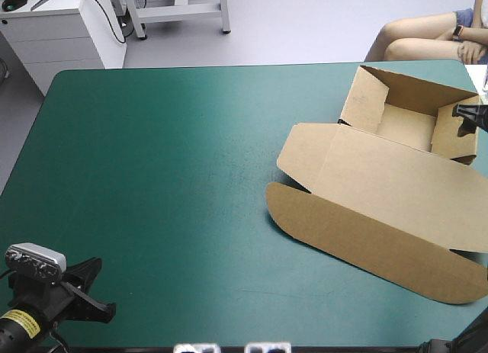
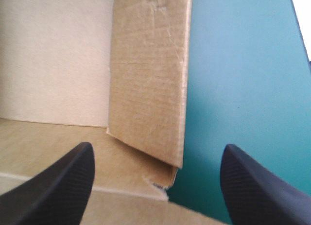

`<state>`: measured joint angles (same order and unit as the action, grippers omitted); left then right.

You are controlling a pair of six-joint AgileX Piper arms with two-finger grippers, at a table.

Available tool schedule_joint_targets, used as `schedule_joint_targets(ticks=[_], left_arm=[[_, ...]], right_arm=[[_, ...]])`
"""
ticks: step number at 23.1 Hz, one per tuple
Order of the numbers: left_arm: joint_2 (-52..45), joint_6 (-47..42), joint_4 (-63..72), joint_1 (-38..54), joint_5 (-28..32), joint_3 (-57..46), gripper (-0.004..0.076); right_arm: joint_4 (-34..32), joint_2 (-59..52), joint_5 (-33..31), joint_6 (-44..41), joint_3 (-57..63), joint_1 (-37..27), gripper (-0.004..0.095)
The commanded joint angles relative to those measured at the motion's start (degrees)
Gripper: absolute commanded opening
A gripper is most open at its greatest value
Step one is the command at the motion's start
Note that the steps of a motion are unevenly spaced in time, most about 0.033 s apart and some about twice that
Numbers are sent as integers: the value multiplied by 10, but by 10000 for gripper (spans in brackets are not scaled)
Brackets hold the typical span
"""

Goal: Fold the box

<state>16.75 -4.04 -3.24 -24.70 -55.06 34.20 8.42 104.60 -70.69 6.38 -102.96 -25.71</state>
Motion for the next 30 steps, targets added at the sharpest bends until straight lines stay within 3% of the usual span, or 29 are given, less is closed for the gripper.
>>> schedule_joint_targets(ticks=[1,5,6,7,11,16,19,21,22,26,30], left_arm=[[8,-4,1,-1,33,14,-8],[8,-4,10,-1,33,14,-8],[8,-4,10,-1,33,14,-8],[8,-4,12,-1,32,14,-8],[8,-4,14,-1,28,9,-8],[8,-4,16,-1,19,3,-8],[6,-4,27,-1,32,3,-8],[5,-4,41,-1,38,3,-8],[5,-4,46,-1,41,3,-8],[5,-3,48,-1,51,3,-8],[5,12,32,-1,72,3,-8]], right_arm=[[32,-99,-10,3,-16,-4,504],[94,-170,-10,29,-16,-2,218],[108,-187,-10,37,-16,2,129],[121,-215,-10,43,-16,18,-20],[128,-253,-10,43,-8,84,-16],[111,-298,-2,73,53,228,-16],[66,-376,70,72,156,345,-16],[67,-435,94,83,237,379,-16],[67,-458,106,83,272,384,-16],[57,-637,271,91,519,384,-18],[81,-774,388,87,655,384,-18]])
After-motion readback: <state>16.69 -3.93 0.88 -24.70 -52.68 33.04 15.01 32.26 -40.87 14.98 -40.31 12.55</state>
